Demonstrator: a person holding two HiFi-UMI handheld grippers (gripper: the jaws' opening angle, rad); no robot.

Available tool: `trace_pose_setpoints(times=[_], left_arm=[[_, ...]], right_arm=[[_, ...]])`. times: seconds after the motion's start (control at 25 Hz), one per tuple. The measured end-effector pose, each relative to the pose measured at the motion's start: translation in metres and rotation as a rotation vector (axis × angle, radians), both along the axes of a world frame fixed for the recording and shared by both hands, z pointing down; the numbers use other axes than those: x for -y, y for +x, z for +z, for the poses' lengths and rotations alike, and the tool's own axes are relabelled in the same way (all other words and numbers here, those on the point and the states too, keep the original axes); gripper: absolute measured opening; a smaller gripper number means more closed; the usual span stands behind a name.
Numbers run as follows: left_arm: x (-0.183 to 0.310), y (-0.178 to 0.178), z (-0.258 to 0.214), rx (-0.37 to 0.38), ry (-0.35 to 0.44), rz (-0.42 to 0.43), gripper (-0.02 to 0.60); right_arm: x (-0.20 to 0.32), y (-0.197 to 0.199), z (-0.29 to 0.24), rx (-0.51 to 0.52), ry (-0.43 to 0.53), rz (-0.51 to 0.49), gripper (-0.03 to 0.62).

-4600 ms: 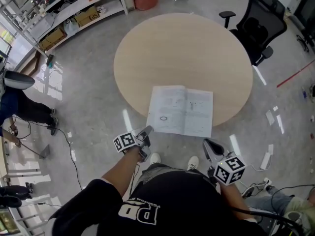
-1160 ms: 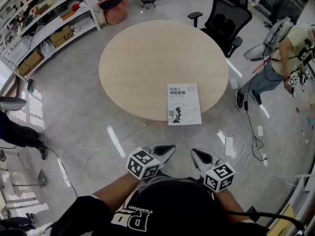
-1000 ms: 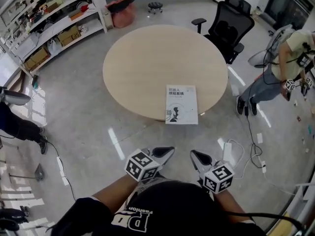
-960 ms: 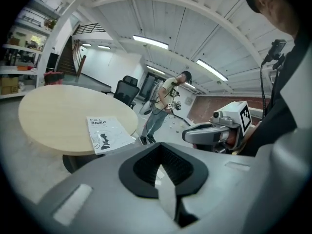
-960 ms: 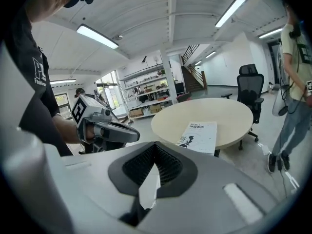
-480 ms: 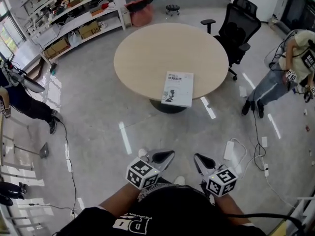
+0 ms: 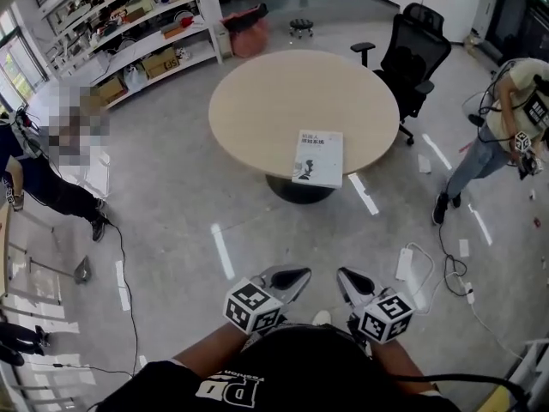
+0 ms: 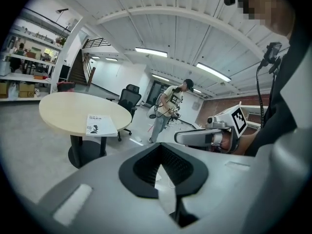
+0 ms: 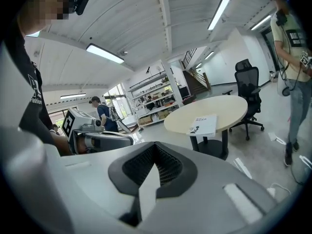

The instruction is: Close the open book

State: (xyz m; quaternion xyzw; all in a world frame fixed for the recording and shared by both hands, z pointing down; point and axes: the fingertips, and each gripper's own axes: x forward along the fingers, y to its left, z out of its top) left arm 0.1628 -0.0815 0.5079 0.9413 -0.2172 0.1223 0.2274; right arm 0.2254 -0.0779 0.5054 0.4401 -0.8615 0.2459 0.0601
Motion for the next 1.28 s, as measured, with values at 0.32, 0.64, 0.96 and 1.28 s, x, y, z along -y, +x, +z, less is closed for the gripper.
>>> trace_pose_setpoints(times=[0.32,0.64,0.96,1.28], left_arm=[[0.017,-0.065,-0.001,0.019,0.017,-0.018,0.008],[0.026,-0.087,-0.001,0.028,0.012,-0.062,0.008],[0.044,-0.080,0.000,0.047,0.031,-0.120,0.008],[0.043,-0.081,-0.004,0.015,0.037,-0.099,0.008]], right_arm=[[-0.005,-0.051,0.011,-0.012,-0.025,0.035,0.008],[-0.009,-0.057,0.012,-0.052,-0.034,0.069,0.007],[0.001,-0.044,0.015,-0.083,-0.048,0.076,0.006],[0.006,-0.048,0.013,-0.090,-0.031,0.071,0.006]])
